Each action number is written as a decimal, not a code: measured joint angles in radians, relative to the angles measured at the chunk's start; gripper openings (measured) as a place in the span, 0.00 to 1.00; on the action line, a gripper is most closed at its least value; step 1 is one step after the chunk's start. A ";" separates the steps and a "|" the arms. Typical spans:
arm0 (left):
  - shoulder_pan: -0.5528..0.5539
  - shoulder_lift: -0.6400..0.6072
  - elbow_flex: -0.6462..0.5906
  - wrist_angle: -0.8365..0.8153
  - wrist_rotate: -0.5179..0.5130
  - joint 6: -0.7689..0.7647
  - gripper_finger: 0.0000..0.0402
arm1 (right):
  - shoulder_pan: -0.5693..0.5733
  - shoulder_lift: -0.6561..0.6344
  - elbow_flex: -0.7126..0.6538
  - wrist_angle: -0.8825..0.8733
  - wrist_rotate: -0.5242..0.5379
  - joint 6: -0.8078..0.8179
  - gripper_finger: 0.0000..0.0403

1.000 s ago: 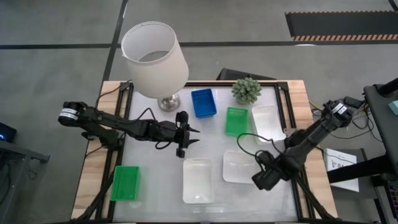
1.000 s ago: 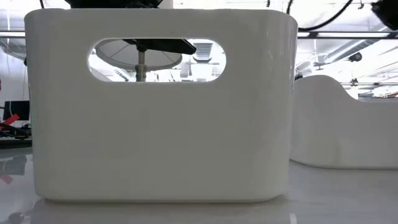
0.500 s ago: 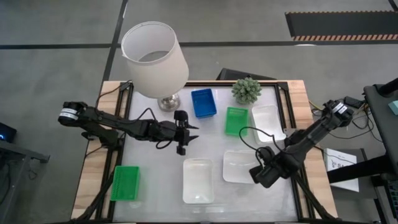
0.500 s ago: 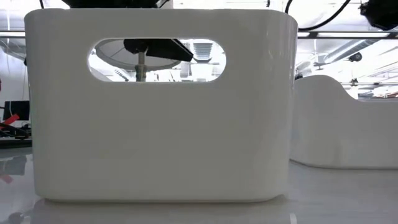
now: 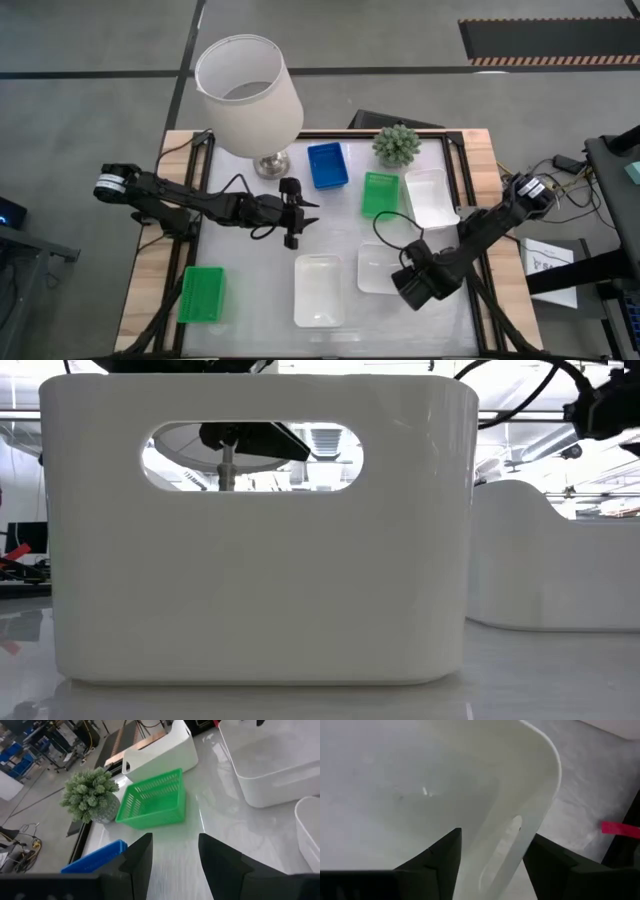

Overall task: Stack baskets by color
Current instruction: Stack the bottom right white bin on the top white bin

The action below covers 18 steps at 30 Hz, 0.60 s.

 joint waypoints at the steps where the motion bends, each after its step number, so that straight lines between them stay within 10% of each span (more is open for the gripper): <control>1: 0.000 0.000 0.000 0.003 0.000 0.000 0.36 | 0.000 0.008 0.000 0.000 0.000 -0.001 0.45; 18: -0.002 0.000 0.002 0.104 0.000 -0.010 0.36 | -0.002 0.041 0.000 -0.032 0.044 -0.050 0.03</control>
